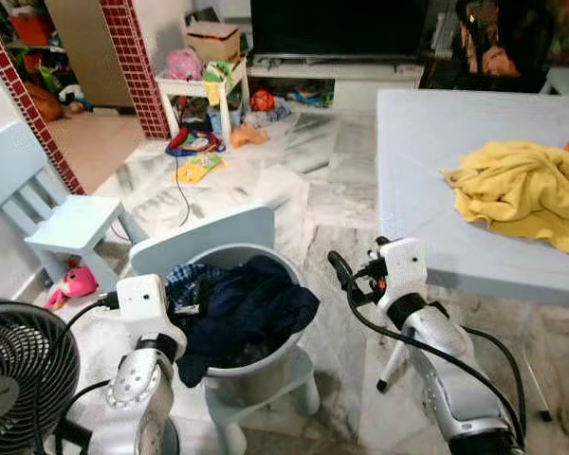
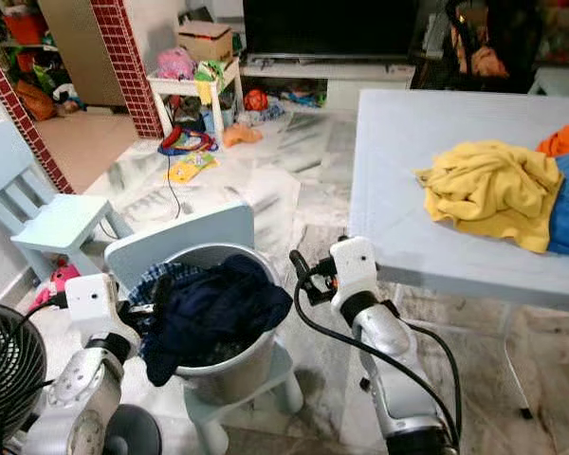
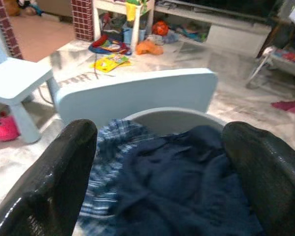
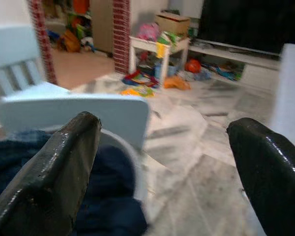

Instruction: Hang hanger

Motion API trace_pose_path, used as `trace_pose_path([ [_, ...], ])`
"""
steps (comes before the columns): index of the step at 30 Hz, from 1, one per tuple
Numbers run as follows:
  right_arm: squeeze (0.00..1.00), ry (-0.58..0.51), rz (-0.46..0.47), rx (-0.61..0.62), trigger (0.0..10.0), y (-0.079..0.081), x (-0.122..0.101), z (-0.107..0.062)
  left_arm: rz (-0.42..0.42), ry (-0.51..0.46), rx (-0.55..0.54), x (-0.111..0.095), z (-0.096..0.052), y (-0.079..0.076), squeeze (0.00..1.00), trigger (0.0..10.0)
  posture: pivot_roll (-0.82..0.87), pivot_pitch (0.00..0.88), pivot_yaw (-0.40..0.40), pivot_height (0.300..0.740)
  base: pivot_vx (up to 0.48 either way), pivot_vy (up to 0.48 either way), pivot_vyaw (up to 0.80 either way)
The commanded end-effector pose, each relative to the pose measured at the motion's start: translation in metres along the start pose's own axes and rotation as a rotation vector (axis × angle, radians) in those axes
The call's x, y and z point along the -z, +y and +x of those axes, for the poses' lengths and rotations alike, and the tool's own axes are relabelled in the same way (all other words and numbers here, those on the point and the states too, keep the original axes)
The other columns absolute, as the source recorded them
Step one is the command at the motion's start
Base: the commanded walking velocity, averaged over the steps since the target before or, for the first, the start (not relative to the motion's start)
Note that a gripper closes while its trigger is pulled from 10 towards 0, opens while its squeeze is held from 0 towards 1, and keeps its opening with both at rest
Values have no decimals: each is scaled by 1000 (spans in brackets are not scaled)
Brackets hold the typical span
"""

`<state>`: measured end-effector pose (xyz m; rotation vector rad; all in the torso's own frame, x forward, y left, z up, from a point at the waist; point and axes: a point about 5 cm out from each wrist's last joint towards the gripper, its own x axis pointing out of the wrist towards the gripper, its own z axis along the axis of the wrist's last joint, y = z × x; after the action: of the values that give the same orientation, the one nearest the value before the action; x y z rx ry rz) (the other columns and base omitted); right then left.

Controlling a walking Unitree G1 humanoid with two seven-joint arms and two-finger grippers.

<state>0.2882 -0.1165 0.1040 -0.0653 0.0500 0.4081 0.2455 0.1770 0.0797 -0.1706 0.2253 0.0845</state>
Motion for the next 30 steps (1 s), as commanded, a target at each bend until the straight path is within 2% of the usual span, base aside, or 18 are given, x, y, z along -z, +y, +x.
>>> trace_pose_path([
  [1,0,-15,-18,9,10000,-6,-7,-1,-18,25,14,0,3,-8,0,10000,-44,0,36,740,0,0,0],
  [6,0,-20,-20,10,10000,-7,-8,0,-38,62,26,0,7,-12,0,10000,-50,0,38,740,0,0,0],
  [9,0,-24,-22,10,10000,-6,-10,0,-38,51,51,-4,11,-14,0,10000,-52,0,40,740,0,0,0],
  [20,0,-22,-24,10,10000,-6,-9,-1,-49,55,32,-7,19,-15,0,10000,-54,0,41,740,0,0,0],
  [22,0,-22,-26,9,10000,-5,-9,-2,-73,58,23,-6,18,-15,0,10000,-59,0,44,740,326,0,0],
  [30,0,-27,-28,9,10000,-5,-11,-3,-77,58,27,-5,19,-17,0,10000,-63,0,45,740,370,0,0],
])
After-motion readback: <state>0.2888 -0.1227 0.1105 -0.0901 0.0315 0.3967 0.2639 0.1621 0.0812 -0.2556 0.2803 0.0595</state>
